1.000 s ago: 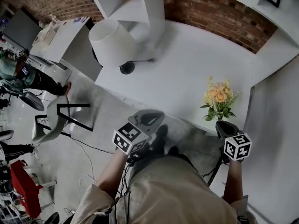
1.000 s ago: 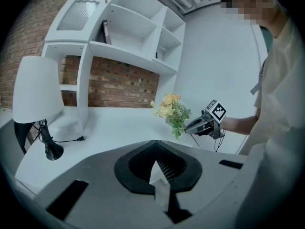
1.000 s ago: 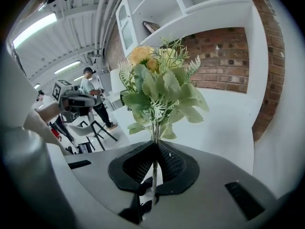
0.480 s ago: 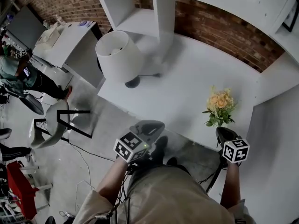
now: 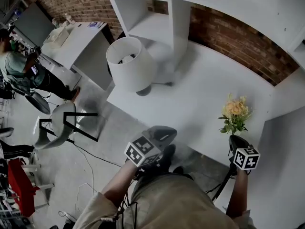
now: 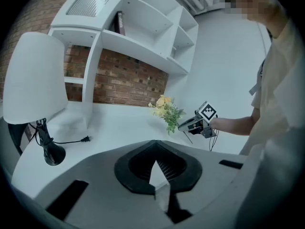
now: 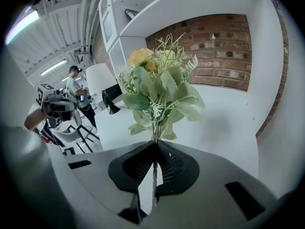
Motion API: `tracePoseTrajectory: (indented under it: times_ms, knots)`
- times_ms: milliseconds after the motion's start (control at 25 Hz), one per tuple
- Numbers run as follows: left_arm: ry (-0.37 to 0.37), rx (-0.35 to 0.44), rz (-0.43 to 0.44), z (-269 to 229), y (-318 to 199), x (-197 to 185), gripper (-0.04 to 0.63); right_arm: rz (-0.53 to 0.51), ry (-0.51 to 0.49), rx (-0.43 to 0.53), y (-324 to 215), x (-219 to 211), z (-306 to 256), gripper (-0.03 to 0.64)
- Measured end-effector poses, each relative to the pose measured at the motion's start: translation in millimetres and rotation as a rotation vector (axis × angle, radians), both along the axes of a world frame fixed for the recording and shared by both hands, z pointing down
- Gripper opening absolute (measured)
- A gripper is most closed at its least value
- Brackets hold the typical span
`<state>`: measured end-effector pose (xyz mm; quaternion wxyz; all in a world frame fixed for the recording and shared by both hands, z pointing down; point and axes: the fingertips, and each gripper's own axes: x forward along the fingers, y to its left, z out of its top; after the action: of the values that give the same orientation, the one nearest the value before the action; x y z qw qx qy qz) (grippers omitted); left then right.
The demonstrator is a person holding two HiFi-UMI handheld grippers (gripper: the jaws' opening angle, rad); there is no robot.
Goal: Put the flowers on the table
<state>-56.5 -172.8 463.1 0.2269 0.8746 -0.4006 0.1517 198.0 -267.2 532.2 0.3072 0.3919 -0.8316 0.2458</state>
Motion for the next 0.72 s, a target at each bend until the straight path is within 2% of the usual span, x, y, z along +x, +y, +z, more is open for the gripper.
tracePoseTrajectory:
  times_ms: [400, 720]
  knots:
    - [0.01, -0.009, 0.013, 0, -6, -15, 0.008, 0.047, 0.004, -0.007, -16, -11, 12, 0.04]
    - [0.013, -0.017, 0.033, 4, -33, -2, 0.008, 0.055, 0.036, -0.008, -49, -1, 15, 0.04]
